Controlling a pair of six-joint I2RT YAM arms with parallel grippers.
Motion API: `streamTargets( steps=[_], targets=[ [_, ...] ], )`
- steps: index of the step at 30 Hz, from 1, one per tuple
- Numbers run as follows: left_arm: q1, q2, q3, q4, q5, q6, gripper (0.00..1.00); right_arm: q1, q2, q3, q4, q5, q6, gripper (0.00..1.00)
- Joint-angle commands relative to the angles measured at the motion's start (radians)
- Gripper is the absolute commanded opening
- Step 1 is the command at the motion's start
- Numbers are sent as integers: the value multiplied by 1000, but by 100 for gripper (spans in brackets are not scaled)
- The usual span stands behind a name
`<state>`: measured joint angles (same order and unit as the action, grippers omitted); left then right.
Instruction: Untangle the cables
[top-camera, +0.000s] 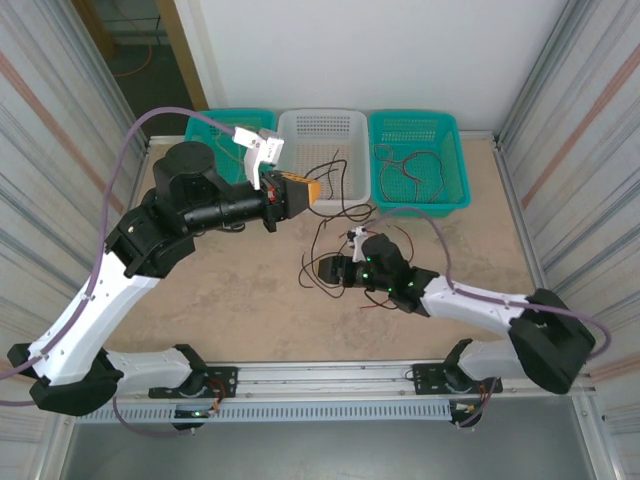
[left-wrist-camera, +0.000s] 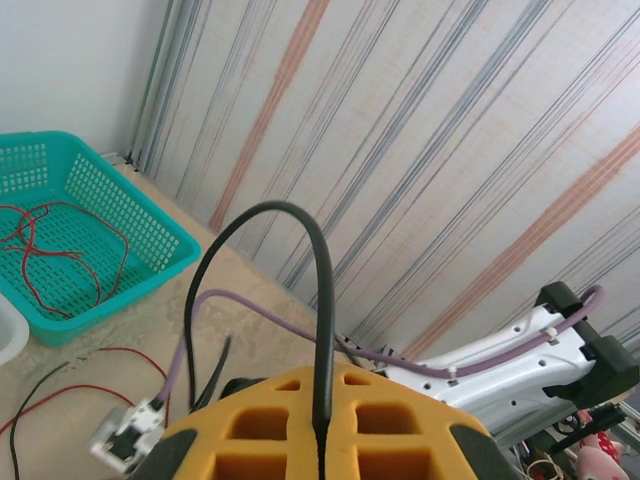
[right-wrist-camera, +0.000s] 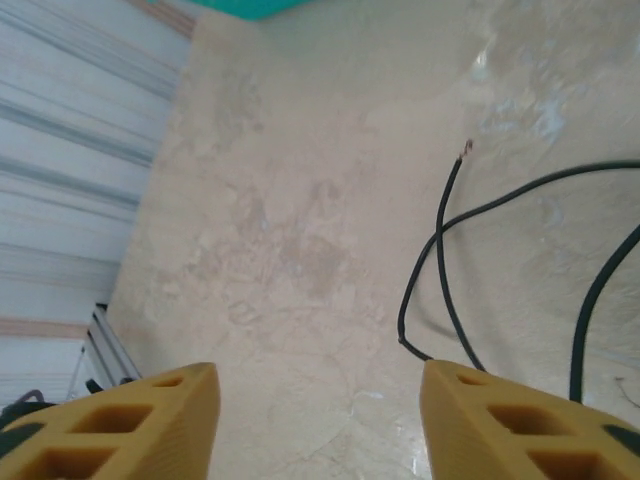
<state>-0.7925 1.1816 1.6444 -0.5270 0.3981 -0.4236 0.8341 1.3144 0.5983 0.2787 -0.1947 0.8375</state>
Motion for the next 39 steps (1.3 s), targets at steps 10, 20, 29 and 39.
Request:
streamTargets(
  steps=[10, 20, 29, 39],
  targets=[
    [24, 41, 183, -11, 3, 35, 0, -78, 354, 80, -30, -21, 173, 12],
    [45, 51, 197, 1, 12, 29, 0, 17, 50, 44, -149, 214, 72, 62],
    [45, 56, 193, 30, 38, 6, 0, 165, -301, 63, -285, 579, -91, 81],
    [45, 70, 207, 51, 60, -16, 0, 191, -476, -13, -218, 589, -178, 95]
  ],
)
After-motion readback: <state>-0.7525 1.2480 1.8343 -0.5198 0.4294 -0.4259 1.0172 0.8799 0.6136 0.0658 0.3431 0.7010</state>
